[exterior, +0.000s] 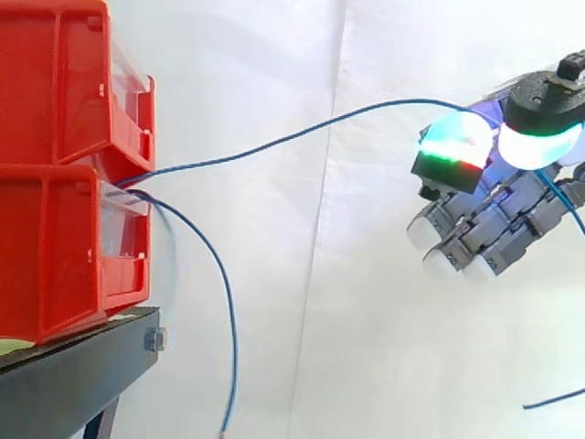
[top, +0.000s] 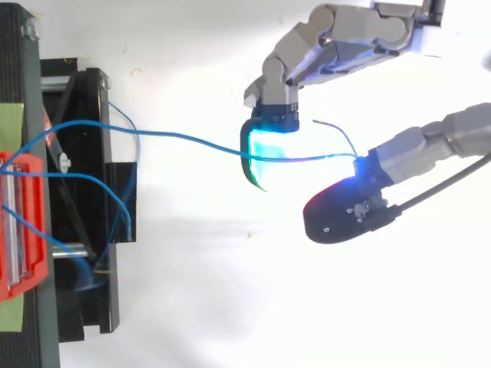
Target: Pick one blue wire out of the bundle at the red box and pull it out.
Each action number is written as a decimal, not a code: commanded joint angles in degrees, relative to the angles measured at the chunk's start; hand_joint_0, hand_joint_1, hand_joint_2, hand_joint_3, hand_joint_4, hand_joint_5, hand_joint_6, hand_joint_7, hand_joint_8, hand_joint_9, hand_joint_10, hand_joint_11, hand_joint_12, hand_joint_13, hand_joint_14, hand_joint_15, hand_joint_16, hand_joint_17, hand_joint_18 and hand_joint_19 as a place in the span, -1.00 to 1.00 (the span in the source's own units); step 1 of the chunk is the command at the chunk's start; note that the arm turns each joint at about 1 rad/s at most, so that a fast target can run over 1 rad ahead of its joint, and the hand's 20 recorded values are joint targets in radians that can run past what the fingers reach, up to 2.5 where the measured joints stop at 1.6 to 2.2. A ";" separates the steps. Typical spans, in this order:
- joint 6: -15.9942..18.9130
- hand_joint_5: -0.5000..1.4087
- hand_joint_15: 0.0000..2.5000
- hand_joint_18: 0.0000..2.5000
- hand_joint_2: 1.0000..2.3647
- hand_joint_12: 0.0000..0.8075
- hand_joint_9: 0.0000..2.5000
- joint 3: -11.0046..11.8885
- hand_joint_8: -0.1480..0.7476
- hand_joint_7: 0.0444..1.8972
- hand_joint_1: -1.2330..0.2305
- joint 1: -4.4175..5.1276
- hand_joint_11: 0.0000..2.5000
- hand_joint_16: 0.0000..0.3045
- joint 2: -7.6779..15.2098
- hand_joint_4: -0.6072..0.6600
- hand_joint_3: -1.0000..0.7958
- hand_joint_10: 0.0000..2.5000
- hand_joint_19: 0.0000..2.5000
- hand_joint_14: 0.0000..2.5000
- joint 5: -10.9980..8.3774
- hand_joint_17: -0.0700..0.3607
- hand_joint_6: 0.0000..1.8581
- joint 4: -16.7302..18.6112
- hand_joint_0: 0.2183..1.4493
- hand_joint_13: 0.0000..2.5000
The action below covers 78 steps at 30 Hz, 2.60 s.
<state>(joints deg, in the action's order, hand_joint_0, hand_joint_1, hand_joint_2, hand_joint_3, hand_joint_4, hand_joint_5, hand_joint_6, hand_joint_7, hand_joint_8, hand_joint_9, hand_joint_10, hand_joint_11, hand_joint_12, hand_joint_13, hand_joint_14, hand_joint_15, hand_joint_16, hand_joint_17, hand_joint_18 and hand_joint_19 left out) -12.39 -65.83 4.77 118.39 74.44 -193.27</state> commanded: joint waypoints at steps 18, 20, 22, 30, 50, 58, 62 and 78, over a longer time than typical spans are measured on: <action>0.00 -0.66 -0.81 -0.54 -0.99 0.07 -0.36 0.00 0.03 0.01 0.02 0.07 -0.70 -0.65 0.00 0.12 -0.29 -0.99 -0.77 -0.99 -0.08 -0.11 -0.03 0.00 -0.45 -0.45; 0.00 -0.65 -0.81 -0.49 -0.99 0.13 -0.34 0.00 0.09 0.01 -0.05 -0.02 -0.69 -0.62 0.00 0.14 -0.20 -1.00 -0.77 -0.99 -0.08 -0.07 -0.02 0.00 -0.44 -0.41; 0.00 -0.64 -0.80 -0.45 -0.98 0.15 -0.33 0.00 0.12 -0.01 -0.09 -0.02 -0.69 -0.60 0.00 0.15 -0.14 -1.00 -0.78 -0.99 0.01 -0.04 -0.01 0.00 -0.44 -0.38; 0.00 -0.63 -0.78 -0.37 -0.99 0.18 -0.29 0.09 0.16 -0.01 -0.20 -0.02 -0.67 -0.58 0.00 0.12 -0.01 -1.00 -0.77 -0.99 -0.08 -0.01 0.02 -0.09 -0.41 -0.33; 0.09 -0.64 -0.73 -0.33 -0.98 0.11 -0.25 0.09 0.14 0.15 -0.34 1.56 -0.60 -0.61 0.00 -0.01 0.10 -0.99 -0.74 -0.99 -2.28 -0.06 0.03 0.44 -0.33 -0.28; 4.75 -0.65 -0.72 -0.33 -0.97 0.06 -0.22 0.09 0.04 0.42 -0.39 1.91 -0.61 -0.66 0.00 -0.36 0.19 -0.99 -0.70 -0.99 -1.93 -0.13 0.05 0.44 -0.20 -0.26; 3.87 -0.65 -0.72 -0.35 -0.97 0.03 -0.20 0.09 -0.01 0.40 -0.38 2.44 -0.62 -0.67 0.18 -0.47 0.18 -0.99 -0.69 -0.99 -2.81 -0.15 0.06 0.44 -0.18 -0.27; 1.58 -0.65 -0.71 -0.36 -0.98 0.01 -0.18 1.41 -0.01 0.36 -0.39 4.02 -0.62 -0.68 6.07 -0.49 0.21 -0.99 -0.67 -0.99 -5.79 -0.16 0.07 9.23 -0.15 -0.26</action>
<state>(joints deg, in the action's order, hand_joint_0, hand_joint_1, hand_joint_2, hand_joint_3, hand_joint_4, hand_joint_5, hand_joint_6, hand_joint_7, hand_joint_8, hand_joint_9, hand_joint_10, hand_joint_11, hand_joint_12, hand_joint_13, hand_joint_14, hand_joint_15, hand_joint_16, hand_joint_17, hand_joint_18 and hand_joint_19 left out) -10.71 -64.45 8.64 123.56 68.63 -186.19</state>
